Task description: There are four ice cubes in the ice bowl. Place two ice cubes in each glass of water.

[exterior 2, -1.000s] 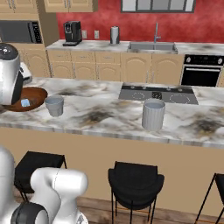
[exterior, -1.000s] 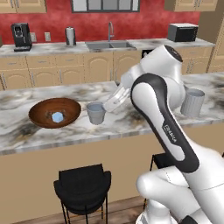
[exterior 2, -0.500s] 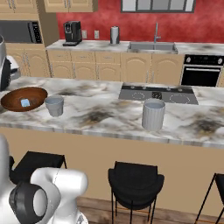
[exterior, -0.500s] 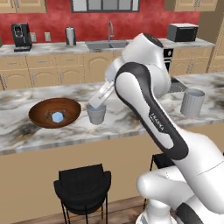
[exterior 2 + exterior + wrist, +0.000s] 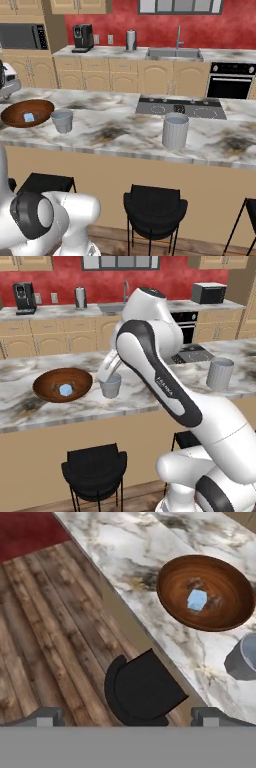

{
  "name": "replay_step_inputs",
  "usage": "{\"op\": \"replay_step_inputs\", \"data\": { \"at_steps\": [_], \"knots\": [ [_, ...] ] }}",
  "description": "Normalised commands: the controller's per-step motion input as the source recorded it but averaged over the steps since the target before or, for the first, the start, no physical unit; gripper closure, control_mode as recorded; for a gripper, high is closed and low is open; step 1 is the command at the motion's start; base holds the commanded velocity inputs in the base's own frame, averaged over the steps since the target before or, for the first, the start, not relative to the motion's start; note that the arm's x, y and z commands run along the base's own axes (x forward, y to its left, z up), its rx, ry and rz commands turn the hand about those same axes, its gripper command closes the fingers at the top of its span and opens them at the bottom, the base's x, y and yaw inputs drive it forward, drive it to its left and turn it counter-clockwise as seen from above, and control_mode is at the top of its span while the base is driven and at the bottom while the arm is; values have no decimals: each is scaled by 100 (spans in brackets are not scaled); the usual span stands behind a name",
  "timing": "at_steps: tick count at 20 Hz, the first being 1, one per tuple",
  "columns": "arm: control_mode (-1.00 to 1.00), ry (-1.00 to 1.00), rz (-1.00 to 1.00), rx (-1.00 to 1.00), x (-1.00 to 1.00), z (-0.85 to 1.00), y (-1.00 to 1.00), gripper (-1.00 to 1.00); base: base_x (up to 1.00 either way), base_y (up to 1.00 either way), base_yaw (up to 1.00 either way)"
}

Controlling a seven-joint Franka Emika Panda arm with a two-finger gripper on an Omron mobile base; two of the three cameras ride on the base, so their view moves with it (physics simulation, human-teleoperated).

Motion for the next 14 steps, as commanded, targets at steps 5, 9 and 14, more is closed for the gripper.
{"op": "replay_step_inputs", "data": {
  "at_steps": [5, 9, 14],
  "knots": [
    [-100, 0, 8, -13, 19, -37, 10, -100, 0, 0, 0],
    [-100, 2, 13, -8, 31, -25, 15, -100, 0, 0, 0],
    [-100, 10, 11, -4, 40, -4, 21, -100, 0, 0, 0]
  ]
}}
